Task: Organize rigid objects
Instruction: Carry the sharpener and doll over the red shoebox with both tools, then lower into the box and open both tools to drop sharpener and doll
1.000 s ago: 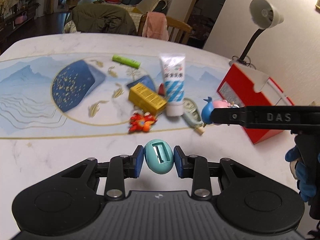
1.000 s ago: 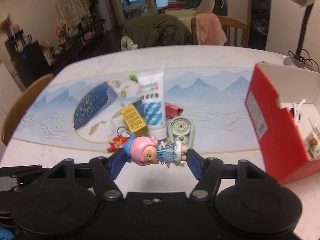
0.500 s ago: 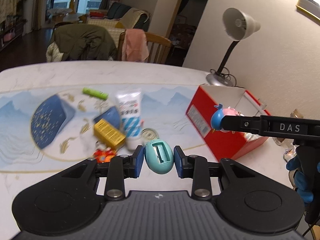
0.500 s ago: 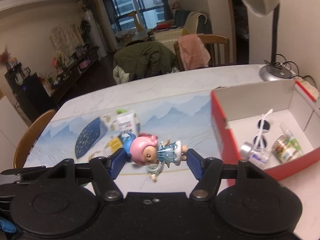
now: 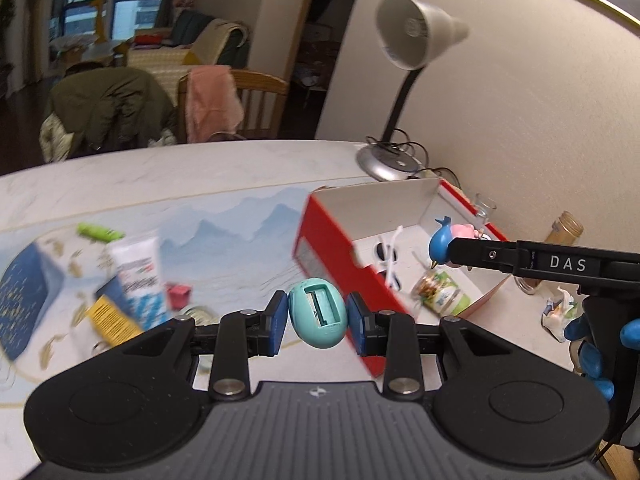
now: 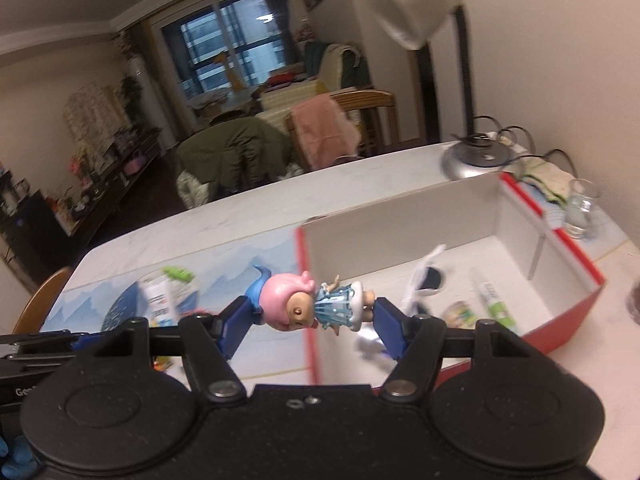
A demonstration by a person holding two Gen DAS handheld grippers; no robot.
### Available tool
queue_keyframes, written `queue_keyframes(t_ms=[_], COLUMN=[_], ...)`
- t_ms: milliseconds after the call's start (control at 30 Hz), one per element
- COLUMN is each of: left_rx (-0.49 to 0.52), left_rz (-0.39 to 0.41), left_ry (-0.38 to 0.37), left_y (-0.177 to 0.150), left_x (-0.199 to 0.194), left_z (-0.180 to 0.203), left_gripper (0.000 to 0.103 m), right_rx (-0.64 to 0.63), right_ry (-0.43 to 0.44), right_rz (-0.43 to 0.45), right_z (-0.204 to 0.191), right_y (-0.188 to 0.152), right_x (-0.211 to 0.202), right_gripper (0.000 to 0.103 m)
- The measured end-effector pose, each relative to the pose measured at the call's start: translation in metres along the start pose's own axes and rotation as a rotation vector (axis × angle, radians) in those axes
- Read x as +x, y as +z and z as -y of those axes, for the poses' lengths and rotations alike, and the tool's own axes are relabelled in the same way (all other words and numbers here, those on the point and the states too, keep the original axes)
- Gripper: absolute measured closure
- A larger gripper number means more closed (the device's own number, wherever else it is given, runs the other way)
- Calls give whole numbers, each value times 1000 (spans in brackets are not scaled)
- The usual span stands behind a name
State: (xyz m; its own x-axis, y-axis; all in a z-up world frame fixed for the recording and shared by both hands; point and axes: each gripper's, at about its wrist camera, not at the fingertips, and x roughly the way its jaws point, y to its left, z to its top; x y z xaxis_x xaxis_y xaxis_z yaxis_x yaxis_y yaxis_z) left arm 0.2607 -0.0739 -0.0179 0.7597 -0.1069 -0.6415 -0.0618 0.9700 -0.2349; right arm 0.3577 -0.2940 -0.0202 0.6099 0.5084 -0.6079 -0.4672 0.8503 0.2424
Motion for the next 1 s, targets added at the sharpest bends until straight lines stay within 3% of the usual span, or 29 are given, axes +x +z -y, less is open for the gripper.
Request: queue_keyframes(t_ms=[500, 1000], left_rx=[95, 191], left_rz=[-29, -124], left_ry=[-28, 53], left_y=[34, 59], left_x=[76, 169], left_z=[73, 106], left_gripper=[71, 71], right_rx=[37, -43], right_ry=[-63, -65], right_rz=[-11, -98], right_z=[93, 126], right_y=[15, 19], right_x=[5, 37], right_gripper=[37, 37])
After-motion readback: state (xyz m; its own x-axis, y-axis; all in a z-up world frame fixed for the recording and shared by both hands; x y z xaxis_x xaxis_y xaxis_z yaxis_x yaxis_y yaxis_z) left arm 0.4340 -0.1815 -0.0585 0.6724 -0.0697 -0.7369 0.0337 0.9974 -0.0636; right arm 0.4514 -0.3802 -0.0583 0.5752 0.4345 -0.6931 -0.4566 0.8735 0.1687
